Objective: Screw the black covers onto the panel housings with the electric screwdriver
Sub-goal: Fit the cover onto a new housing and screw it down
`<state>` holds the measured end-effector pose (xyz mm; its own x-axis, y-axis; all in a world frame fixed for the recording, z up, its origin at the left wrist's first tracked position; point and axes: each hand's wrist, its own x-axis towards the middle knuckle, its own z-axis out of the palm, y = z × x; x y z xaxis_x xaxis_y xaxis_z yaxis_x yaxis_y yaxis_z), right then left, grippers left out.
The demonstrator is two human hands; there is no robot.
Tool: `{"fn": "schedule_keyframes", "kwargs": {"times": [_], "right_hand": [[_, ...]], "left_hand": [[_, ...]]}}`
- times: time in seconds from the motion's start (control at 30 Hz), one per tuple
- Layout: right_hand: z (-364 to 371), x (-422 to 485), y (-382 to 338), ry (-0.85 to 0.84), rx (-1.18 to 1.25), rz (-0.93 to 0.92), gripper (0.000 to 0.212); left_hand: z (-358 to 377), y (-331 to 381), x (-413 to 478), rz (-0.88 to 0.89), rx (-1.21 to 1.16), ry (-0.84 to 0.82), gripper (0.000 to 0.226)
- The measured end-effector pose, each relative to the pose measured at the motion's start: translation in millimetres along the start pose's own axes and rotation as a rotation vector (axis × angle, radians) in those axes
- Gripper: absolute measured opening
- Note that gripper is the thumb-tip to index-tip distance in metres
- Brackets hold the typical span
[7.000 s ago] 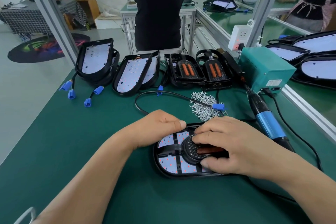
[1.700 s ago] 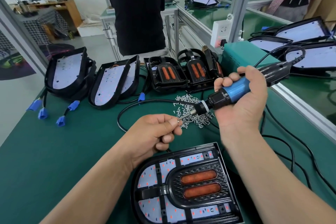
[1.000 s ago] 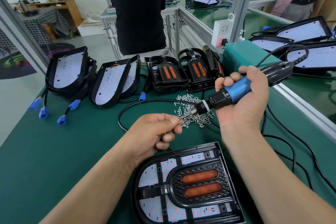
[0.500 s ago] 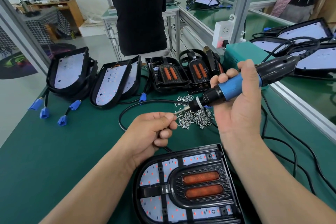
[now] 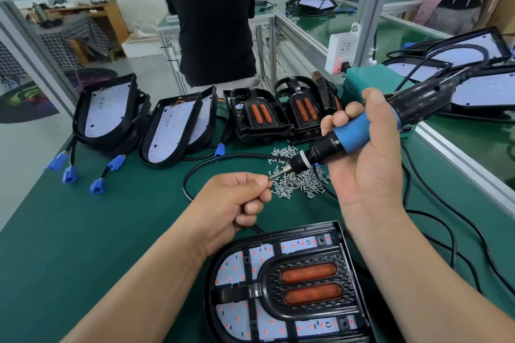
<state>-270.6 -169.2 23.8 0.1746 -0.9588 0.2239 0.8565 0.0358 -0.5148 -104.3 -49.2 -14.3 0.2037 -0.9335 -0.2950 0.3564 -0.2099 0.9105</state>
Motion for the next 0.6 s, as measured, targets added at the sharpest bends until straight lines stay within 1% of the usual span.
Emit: {"fn": "schedule_keyframes", "kwargs": {"times": [0.1, 0.2, 0.3, 0.5, 0.6], "right_hand": [[0.7, -1.8, 5.2, 0.089, -0.028, 0.004, 0.018], [-1.9, -1.9, 9.2, 0.178, -0.027, 0.051, 0.024], [-5.5, 0.3, 11.0, 0.244, -0.020, 0.086, 0.031], [-10.4, 2.5, 11.8, 0.312, 0.019, 0.124, 0.040], [-13.0, 4.3, 10.5, 0.353, 0.046, 0.126, 0.040]], "left_hand": [[0.1, -0.9, 0.3, 0.051, 0.066, 0.059, 0.012], [-2.9, -0.3, 0.5, 0.084, 0.082, 0.087, 0.011], [-3.6, -0.6, 0.8, 0.090, 0.105, 0.074, 0.013], [-1.6, -1.0, 0.3, 0.069, 0.083, 0.051, 0.015], [-1.6, 0.1, -1.2, 0.048, 0.074, 0.013, 0.026]]}}
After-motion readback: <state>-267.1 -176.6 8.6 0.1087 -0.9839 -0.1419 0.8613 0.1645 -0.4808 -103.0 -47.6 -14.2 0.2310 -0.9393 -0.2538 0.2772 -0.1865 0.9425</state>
